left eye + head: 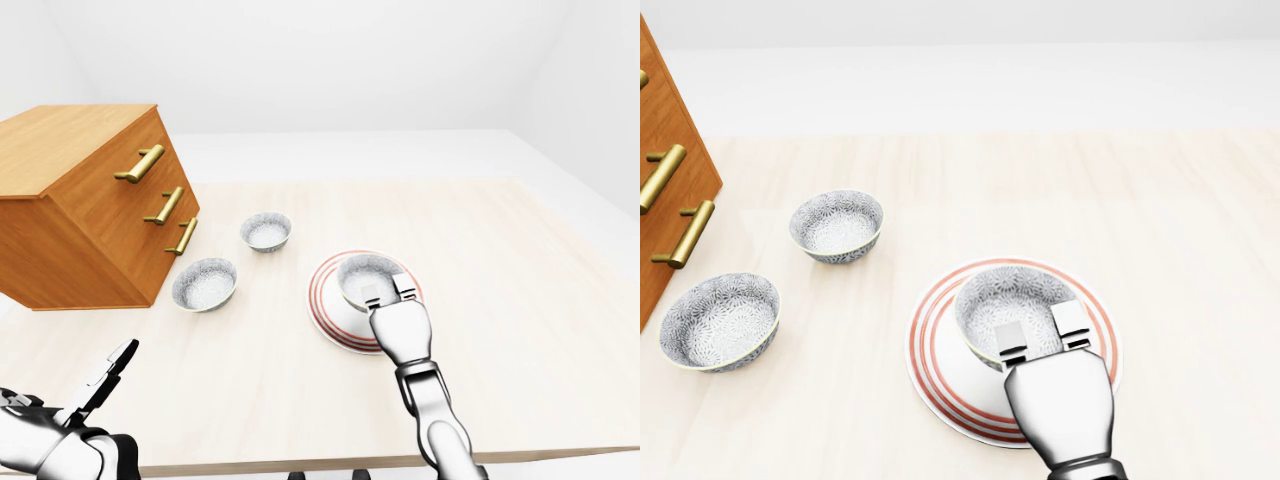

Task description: Put the bowl at the front on the plate.

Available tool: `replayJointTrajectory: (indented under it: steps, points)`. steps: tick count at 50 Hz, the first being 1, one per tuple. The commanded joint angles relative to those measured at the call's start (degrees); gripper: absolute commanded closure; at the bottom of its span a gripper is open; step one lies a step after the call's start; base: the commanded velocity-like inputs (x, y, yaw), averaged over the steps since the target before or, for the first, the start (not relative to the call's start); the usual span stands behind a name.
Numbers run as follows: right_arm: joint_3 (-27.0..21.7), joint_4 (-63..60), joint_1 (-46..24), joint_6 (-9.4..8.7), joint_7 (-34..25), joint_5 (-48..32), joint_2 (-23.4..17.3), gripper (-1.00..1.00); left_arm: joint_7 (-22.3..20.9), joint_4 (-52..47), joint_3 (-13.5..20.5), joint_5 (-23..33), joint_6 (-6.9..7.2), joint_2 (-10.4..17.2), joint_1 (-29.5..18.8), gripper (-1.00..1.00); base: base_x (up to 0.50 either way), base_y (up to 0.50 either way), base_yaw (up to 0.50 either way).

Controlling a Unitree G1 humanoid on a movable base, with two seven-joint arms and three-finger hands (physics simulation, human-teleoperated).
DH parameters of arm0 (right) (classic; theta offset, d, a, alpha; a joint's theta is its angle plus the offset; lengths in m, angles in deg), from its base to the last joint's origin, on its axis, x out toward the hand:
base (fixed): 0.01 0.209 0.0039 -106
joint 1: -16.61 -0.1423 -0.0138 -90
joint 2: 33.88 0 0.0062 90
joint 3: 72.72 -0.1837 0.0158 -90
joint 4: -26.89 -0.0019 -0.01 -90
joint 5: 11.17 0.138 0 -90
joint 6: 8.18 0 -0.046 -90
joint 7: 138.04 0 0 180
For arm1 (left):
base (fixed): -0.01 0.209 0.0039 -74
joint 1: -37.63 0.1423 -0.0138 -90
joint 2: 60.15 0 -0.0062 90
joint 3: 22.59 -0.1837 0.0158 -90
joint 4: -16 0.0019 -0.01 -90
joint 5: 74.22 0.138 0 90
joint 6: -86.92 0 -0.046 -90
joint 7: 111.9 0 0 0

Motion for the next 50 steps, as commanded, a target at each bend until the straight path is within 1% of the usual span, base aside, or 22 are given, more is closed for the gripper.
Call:
replayJointTrajectory:
  steps: [1, 6, 8, 11, 16, 17, 18, 20, 21, 24, 27, 28, 30, 31, 32, 37, 39, 41, 45, 46, 48, 50]
  points:
    - [-0.31, 1.4, -0.69, 0.0, 2.41, 0.58, 0.44, 1.0, 0.0, 0.23, 0.0, -0.01, -0.43, 0.01, -0.05, -1.0, 0.0, 0.0, 0.0]
    - [-0.13, 0.98, -0.51, 0.0, 1.84, 0.13, 0.08, 1.0, 0.0, 1.02, -0.24, 0.03, -0.93, 0.16, -0.3, -1.0, 0.0, 0.0, 0.0]
    - [-0.28, 1.5, -0.69, 0.0, 2.51, 0.83, 0.12, 1.0, 0.0, 0.29, -0.2, -0.16, -0.33, 0.19, -0.07, -1.0, 0.0, 0.0, 0.0]
    - [-0.05, 1.71, -0.95, 0.0, 2.4, 0.76, 0.32, 1.0, 0.0, 1.11, -0.29, -0.09, -0.96, 0.27, -0.31, -1.0, 0.0, 0.0, 0.0]
    - [-0.06, 2.46, -1.27, 0.0, 3.31, 2.45, 0.33, 1.0, 0.0, 0.5, -0.13, -0.35, -0.57, 0.26, -0.02, -1.0, 0.0, 0.0, 0.0]
    - [-0.02, 2.12, -1.15, 0.0, 2.9, 2.1, 0.16, 0.72, 0.0, 0.43, -0.09, -0.34, -0.52, 0.23, 0.01, -1.0, 0.0, 0.0, 0.0]
    - [0.07, 1.74, -0.97, 0.0, 2.61, 1.53, 0.15, -1.0, 0.0, 0.31, -0.05, -0.36, -0.45, 0.2, 0.05, -1.0, 0.0, 0.0, 0.0]
    - [-0.12, 0.77, -0.75, 0.0, 2.07, 1.97, -0.08, -1.0, 0.0, 0.24, -0.02, -0.29, -0.42, 0.15, 0.07, -1.0, 0.0, 0.0, 0.0]
    - [-0.08, 0.49, -0.73, 0.0, 1.76, 1.75, -0.11, -1.0, 0.0, -0.34, 0.02, -0.34, 0.02, 0.11, 0.22, -1.0, 0.0, 0.0, 0.0]
    - [-0.02, -1.49, -0.41, 0.0, 0.15, 0.46, -0.2, -1.0, 0.0, 0.23, 0.03, -0.11, -0.29, 0.11, -0.06, -1.0, 0.0, 0.0, 0.0]
    - [-0.2, -2.18, -0.35, 0.0, -0.45, -0.11, -0.17, -1.0, 0.0, -0.02, 0.07, -0.15, -0.06, 0.12, 0.0, -1.0, 0.0, 0.0, 0.0]
    - [-0.32, -2.63, -0.35, 0.0, -0.96, -0.34, -0.21, -1.0, 0.0, -1.65, 0.26, -0.42, 1.11, 0.0, 0.5, -1.0, 0.0, 0.0, 0.0]
    - [-0.54, -2.66, -0.11, 0.0, -0.61, -0.3, -0.21, -1.0, 0.0, -1.26, 0.39, -0.23, 0.83, -0.12, 0.32, -1.0, 0.0, 0.0, 0.0]
    - [-0.5, -2.95, 0.08, 0.0, -0.8, -0.54, -0.19, -1.0, 0.0, -0.43, 0.25, 0.05, 0.22, -0.17, 0.02, -1.0, 0.0, 0.0, 0.0]
    - [-0.51, -3.46, 0.25, 0.0, -1.04, -0.66, -0.21, -1.0, 0.0, -0.59, 0.21, 0.04, 0.32, -0.17, 0.06, -1.0, 0.0, 0.0, 0.0]
    - [-0.66, -4.78, 0.72, 0.0, -1.46, -1.21, -0.1, -1.0, 0.0, -1.76, 0.51, -0.3, 1.37, -0.22, 0.35, -1.0, 0.0, 0.0, 0.0]
    - [-0.29, -7.28, 0.98, 0.0, -3.66, -2.96, -0.1, -1.0, 0.0, -2.33, 0.7, -0.36, 1.75, -0.36, 0.47, -1.0, 0.0, 0.0, 0.0]
    - [-0.21, -7.76, 1.2, 0.0, -3.54, -3.37, 0.09, -1.0, -0.03, -2.7, 0.88, -0.39, 2.02, -0.48, 0.53, -1.0, 0.0, 0.0, 0.0]
    - [0.48, -11.82, 2.2, 0.0, -5.74, -5.51, 0.29, -1.0, -0.29, -3.22, 1.15, -0.42, 2.45, -0.68, 0.57, -1.0, 0.0, 0.0, 0.0]
    - [1.63, -13.24, 2.2, 0.0, -7.18, -5.77, -0.96, -1.0, -0.36, -3.39, 1.2, -0.44, 2.55, -0.73, 0.61, -1.0, 0.0, 0.0, 0.0]
    - [2.39, -14.36, 1.99, 0.0, -8.12, -5.87, -1.8, -1.0, -0.42, -3.61, 1.29, -0.43, 2.8, -0.79, 0.61, -1.0, 0.0, 0.0, 0.0]
    - [3.87, -16.29, 1.25, 0.0, -10.2, -5.87, -3.79, -1.0, -0.32, -2.55, 1.09, -0.19, 2.07, -0.74, 0.22, -1.0, 0.0, 0.0, 0.0]
